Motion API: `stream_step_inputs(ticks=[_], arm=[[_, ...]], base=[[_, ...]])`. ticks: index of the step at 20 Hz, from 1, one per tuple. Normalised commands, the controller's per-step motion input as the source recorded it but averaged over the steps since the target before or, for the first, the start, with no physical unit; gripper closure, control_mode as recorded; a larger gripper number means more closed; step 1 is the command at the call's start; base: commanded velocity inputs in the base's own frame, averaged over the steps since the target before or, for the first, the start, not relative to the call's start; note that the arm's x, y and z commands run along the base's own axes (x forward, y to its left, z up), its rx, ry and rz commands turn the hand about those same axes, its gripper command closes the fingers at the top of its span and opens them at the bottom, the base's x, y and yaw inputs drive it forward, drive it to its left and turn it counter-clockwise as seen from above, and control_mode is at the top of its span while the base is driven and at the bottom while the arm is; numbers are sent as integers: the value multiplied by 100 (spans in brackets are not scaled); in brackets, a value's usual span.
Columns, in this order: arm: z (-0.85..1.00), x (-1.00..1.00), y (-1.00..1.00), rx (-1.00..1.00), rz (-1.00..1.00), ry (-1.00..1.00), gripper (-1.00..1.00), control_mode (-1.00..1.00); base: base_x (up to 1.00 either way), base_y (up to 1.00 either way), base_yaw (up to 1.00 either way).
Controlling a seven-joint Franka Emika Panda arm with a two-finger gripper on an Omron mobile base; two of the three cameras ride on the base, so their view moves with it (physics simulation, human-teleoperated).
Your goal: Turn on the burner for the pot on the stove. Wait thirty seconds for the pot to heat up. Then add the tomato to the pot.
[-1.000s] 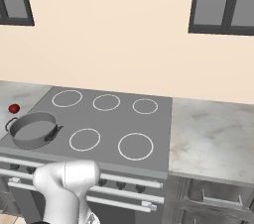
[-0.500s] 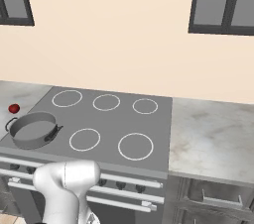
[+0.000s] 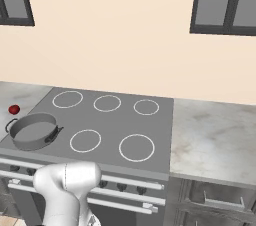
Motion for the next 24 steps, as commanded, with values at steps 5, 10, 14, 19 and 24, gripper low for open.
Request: stream_step_inputs(ticks=[5,10,14,19,24], arm=[[0,0,-2,2,0,6,-100,-100],[0,7,-9,4,0,10,-100,-100],[0,0,0,0,0,0,-100,-100],[0,0,0,0,0,0,-100,-100],[0,0,0,0,0,0,-100,-100]], base=[[0,0,0],[0,0,0],[0,0,0],[0,0,0],[0,0,0]])
